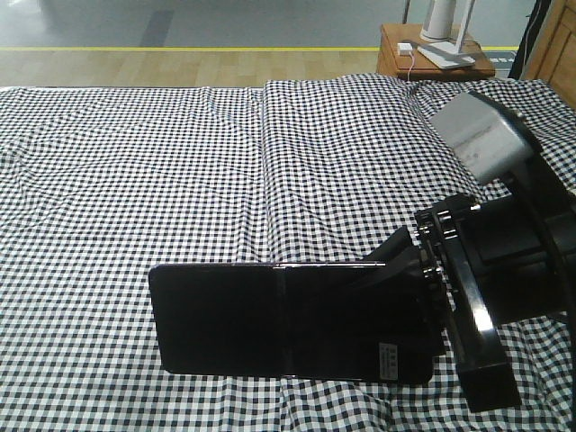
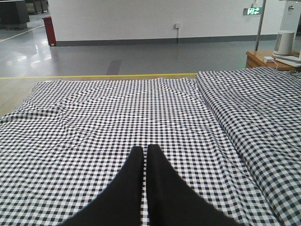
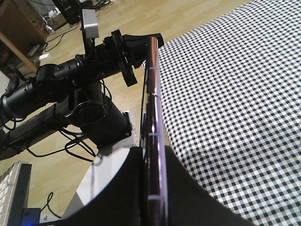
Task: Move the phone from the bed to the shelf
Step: 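Hold the phone in the right gripper while the base turns away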
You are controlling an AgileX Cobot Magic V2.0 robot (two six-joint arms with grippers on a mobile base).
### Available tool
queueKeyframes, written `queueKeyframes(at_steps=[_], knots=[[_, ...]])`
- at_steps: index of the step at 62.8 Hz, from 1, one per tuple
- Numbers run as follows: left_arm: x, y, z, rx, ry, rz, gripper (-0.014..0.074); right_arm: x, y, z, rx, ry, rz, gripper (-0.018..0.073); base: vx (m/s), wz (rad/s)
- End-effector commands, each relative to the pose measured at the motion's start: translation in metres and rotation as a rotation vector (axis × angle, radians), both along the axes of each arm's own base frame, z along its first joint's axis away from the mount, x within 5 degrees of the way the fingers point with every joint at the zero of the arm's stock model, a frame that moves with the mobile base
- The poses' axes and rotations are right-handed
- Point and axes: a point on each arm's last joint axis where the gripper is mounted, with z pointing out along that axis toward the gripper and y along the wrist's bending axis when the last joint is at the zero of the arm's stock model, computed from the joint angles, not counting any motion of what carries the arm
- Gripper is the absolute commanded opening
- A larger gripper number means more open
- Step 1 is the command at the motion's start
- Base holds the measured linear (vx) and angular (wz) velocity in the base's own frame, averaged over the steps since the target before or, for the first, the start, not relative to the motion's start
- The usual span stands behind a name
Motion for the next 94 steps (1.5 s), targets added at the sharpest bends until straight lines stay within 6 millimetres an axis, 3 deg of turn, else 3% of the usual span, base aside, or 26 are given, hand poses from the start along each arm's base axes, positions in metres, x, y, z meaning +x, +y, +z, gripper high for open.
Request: queueKeyframes(at_steps=[1, 55, 94], knots=[[0.0004, 0.0000, 0.0045, -0.005, -0.072, 0.000, 0.0001, -0.0110, 0.0013, 0.0176, 0.093, 0.003, 0.060, -0.0002, 0.00, 0.00], [0.0004, 0.0000, 0.0045, -0.005, -0.072, 0.000, 0.0001, -0.0109, 0.0013, 0.0177, 0.093, 0.002, 0.059, -0.0002, -0.01, 0.04], [0.0004, 0.0000, 0.0045, -0.005, -0.072, 0.000, 0.0001, -0.0109, 0.0013, 0.0177, 0.093, 0.002, 0.059, -0.0002, -0.08, 0.47]])
